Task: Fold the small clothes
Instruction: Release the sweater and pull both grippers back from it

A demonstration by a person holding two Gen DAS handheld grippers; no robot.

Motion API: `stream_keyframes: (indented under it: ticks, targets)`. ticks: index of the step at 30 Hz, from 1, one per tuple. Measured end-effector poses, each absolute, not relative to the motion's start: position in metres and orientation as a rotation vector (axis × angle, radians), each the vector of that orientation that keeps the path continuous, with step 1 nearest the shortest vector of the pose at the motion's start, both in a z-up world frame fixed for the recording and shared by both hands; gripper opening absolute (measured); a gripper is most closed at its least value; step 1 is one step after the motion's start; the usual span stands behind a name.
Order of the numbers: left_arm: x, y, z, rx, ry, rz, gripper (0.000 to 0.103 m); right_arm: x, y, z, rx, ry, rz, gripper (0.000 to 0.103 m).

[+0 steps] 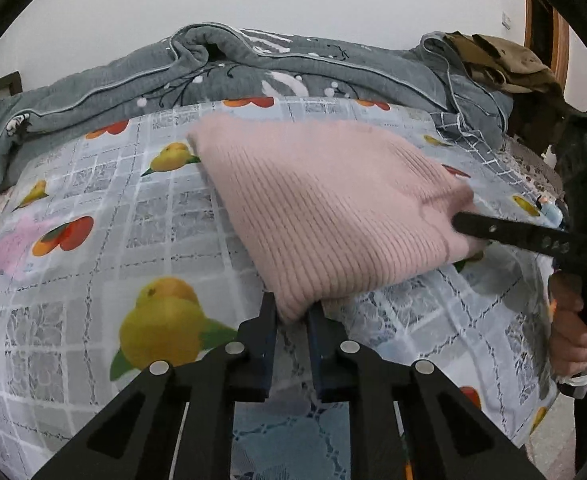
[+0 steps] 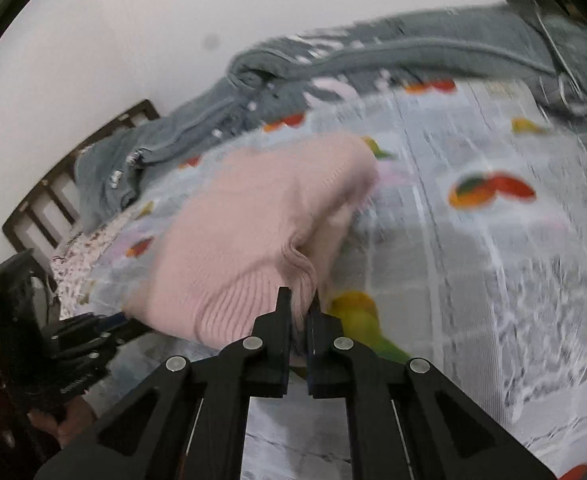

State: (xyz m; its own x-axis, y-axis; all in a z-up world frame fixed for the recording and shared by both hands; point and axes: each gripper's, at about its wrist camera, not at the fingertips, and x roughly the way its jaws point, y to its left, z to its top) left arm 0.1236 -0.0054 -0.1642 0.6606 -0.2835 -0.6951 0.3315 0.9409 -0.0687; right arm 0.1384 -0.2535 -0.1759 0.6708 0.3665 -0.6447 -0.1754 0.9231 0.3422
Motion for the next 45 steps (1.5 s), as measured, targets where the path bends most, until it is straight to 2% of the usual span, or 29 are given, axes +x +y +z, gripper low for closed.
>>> stream_keyframes:
  ticks: [2,4,8,11,13,14,15,17,22,29,32,35,38,40,45]
  targets:
    - [0.122,-0.006,-0.164,0.057,0.787,-0.347,0.018,0.139,-0.25,-0.175,0.245,0.78,0.294,0.007]
    - [0.12,-0.002,-0.163,0.039,0.803,-0.348,0.022,0.138,-0.248,-0.165,0.249,0.772,0.291,0.014]
    - [0.113,0.009,-0.155,-0.001,0.787,-0.353,0.049,0.142,-0.242,-0.141,0.207,0.692,0.302,0.028]
    - [0.107,0.016,-0.149,-0.029,0.76,-0.362,0.061,0.157,-0.239,-0.136,0.217,0.666,0.282,0.028]
    - [0.106,0.017,-0.147,-0.028,0.754,-0.348,0.061,0.168,-0.239,-0.139,0.22,0.655,0.249,0.025]
    - [0.107,0.018,-0.146,-0.026,0.755,-0.338,0.061,0.174,-0.239,-0.143,0.212,0.667,0.227,0.012]
    - [0.109,0.018,-0.146,-0.026,0.756,-0.329,0.061,0.178,-0.24,-0.148,0.202,0.69,0.197,0.011]
    - [0.112,0.02,-0.146,-0.033,0.765,-0.309,0.061,0.186,-0.243,-0.163,0.201,0.761,0.122,0.009]
    - [0.121,0.026,-0.148,-0.089,0.78,-0.302,0.061,0.18,-0.25,-0.169,0.221,0.766,0.13,0.009]
    - [0.12,0.028,-0.15,-0.138,0.807,-0.3,0.061,0.162,-0.252,-0.168,0.203,0.788,0.143,0.013]
    - [0.116,0.025,-0.145,-0.136,0.809,-0.291,0.061,0.15,-0.257,-0.161,0.218,0.79,0.132,0.018]
    - [0.111,0.02,-0.133,-0.128,0.808,-0.283,0.061,0.132,-0.256,-0.148,0.194,0.787,0.117,0.019]
    - [0.105,0.013,-0.114,-0.13,0.801,-0.289,0.061,0.111,-0.251,-0.13,0.126,0.777,0.069,0.027]
    - [0.098,0.008,-0.1,-0.121,0.789,-0.278,0.061,0.095,-0.252,-0.113,0.094,0.757,0.002,0.029]
    - [0.077,-0.007,-0.058,-0.081,0.747,-0.229,0.071,0.063,-0.255,-0.08,0.085,0.744,-0.016,0.031]
